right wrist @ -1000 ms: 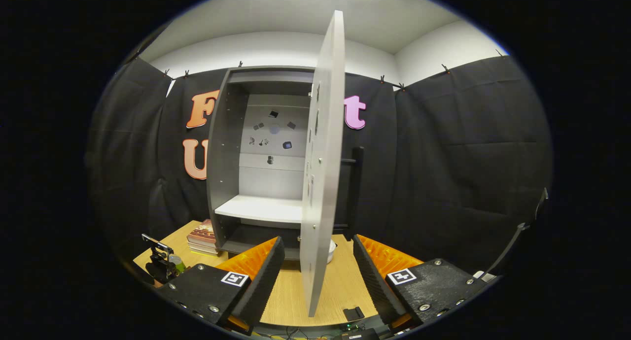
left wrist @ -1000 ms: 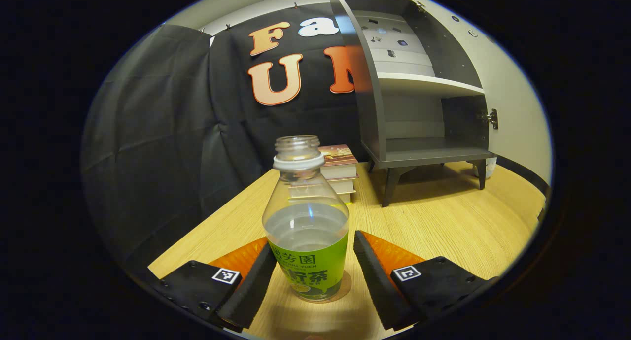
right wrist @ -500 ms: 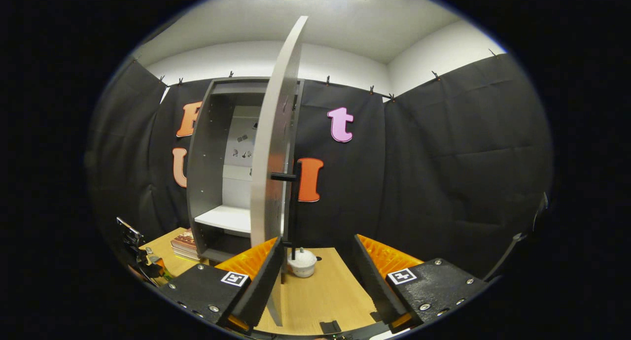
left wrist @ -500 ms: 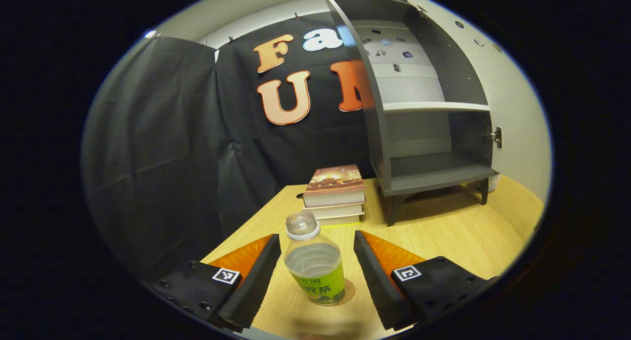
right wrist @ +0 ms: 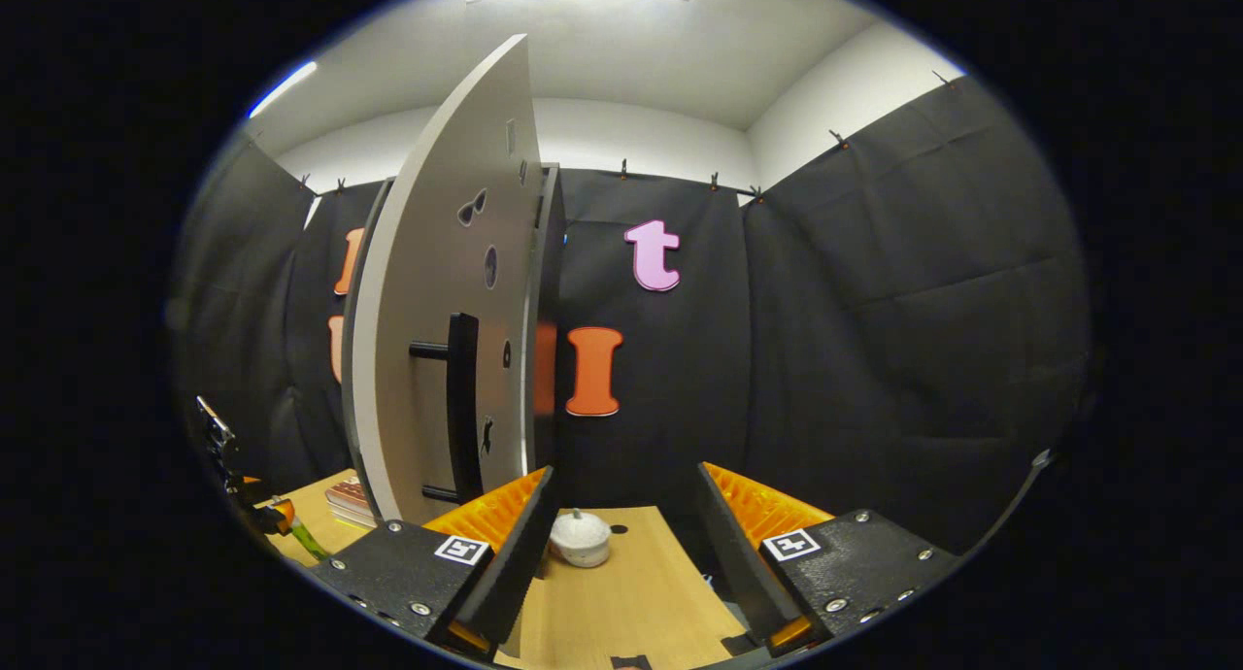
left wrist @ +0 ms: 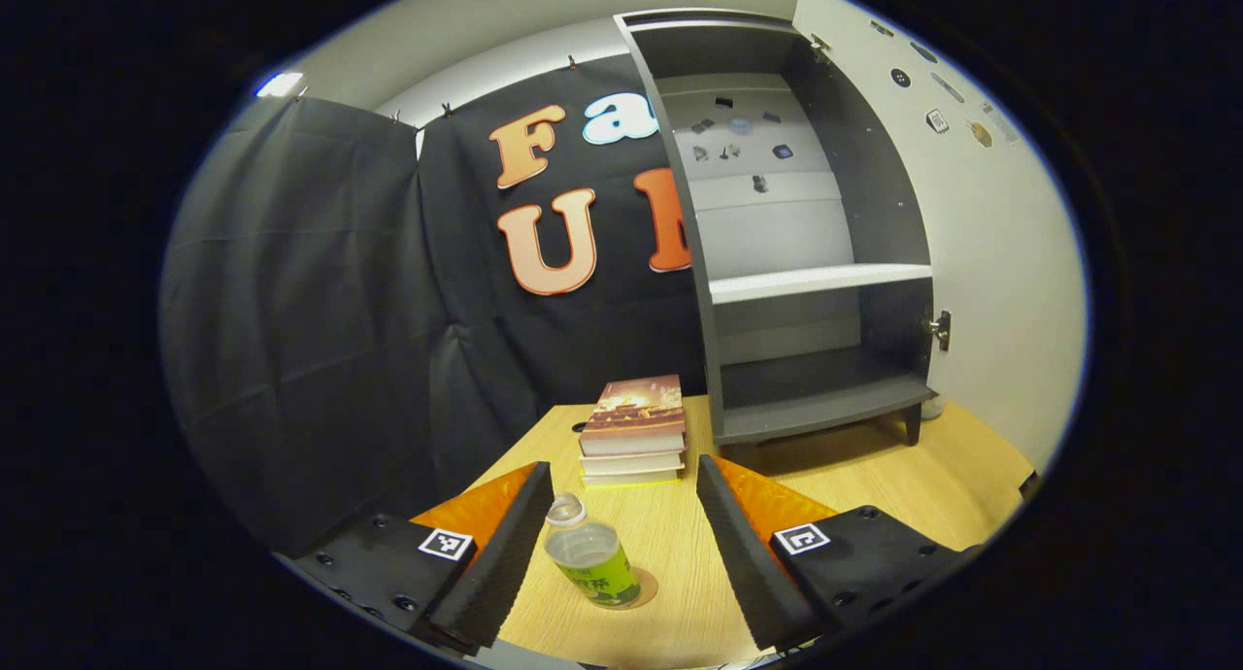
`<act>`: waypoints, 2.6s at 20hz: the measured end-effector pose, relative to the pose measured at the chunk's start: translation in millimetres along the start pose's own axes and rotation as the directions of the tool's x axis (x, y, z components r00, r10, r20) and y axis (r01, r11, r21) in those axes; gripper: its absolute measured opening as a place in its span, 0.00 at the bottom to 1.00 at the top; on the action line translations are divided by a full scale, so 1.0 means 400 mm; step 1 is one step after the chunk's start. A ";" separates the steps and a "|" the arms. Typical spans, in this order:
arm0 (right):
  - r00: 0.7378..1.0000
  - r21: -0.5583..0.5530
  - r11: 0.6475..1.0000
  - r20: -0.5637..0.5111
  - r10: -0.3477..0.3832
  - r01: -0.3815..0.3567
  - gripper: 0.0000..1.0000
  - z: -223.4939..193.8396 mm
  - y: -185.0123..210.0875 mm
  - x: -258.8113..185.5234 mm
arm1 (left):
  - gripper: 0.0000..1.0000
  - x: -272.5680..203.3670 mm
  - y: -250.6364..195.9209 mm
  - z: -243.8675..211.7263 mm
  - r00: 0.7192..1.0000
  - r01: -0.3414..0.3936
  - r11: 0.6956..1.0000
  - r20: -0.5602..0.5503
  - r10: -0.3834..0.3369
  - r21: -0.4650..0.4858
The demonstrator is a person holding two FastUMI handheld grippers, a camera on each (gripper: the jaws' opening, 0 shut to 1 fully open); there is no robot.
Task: Open the cabinet door with the right hand, grasp the bottle in the cabinet with the left hand and place it on the coaster, then close the cabinet door with the right hand.
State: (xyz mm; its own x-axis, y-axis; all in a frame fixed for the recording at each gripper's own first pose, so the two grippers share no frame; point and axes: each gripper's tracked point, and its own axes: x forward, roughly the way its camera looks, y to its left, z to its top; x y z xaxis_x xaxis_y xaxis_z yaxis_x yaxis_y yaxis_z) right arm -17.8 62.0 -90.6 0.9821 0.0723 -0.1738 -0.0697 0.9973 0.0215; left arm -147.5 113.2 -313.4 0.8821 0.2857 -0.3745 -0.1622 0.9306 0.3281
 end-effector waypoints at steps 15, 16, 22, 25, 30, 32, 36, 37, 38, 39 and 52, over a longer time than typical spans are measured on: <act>0.846 0.048 0.846 -0.014 0.532 -0.531 0.81 -0.010 0.208 0.048 | 0.98 -0.048 0.027 0.253 0.985 -0.131 0.988 0.103 0.139 -0.080; 0.829 0.049 0.829 -0.015 0.559 -0.558 0.81 -0.012 0.226 0.051 | 0.98 -0.050 0.031 0.254 0.985 -0.134 0.987 0.098 0.142 -0.084; 0.755 0.050 0.754 -0.017 0.656 -0.655 0.81 -0.055 0.344 0.072 | 0.98 -0.052 0.094 0.289 0.982 -0.145 0.985 0.108 0.154 -0.091; 0.747 0.050 0.747 -0.018 0.664 -0.663 0.81 -0.076 0.369 0.080 | 0.96 -0.033 0.143 0.304 0.981 -0.139 0.987 0.122 0.149 -0.084; 0.738 0.130 0.733 -0.015 0.675 -0.668 0.82 -0.100 0.416 0.124 | 0.98 -0.005 0.247 0.304 0.978 -0.148 0.985 0.135 0.159 -0.087; 0.739 0.158 0.732 -0.022 0.673 -0.663 0.82 -0.112 0.443 0.161 | 0.97 0.003 0.296 0.301 0.976 -0.159 0.983 0.134 0.171 -0.097; 0.751 0.144 0.747 -0.034 0.660 -0.650 0.84 -0.140 0.526 0.236 | 0.97 0.023 0.390 0.292 0.970 -0.185 0.977 0.136 0.199 -0.105; 0.756 0.141 0.753 -0.040 0.653 -0.643 0.85 -0.140 0.545 0.252 | 0.98 0.028 0.412 0.292 0.969 -0.191 0.976 0.141 0.204 -0.102; 0.763 0.139 0.760 -0.043 0.645 -0.635 0.85 -0.149 0.557 0.273 | 0.96 0.031 0.433 0.293 0.966 -0.200 0.975 0.147 0.213 -0.098; 0.772 0.139 0.771 -0.055 0.633 -0.622 0.85 -0.160 0.568 0.296 | 0.96 0.035 0.446 0.295 0.965 -0.201 0.975 0.152 0.214 -0.098; 0.847 0.144 0.849 -0.092 0.523 -0.508 0.86 -0.170 0.643 0.340 | 0.98 0.148 0.453 0.315 0.973 -0.125 0.984 0.178 0.146 -0.123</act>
State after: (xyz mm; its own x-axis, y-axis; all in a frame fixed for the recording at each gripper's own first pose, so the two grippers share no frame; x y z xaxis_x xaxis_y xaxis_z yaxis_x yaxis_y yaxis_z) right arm 86.0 328.9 -175.8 0.7798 0.5835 -0.2268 -0.5329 0.8089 0.2485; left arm -69.1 269.9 -166.9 0.9134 0.3732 -0.1622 -0.3244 0.9085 0.2634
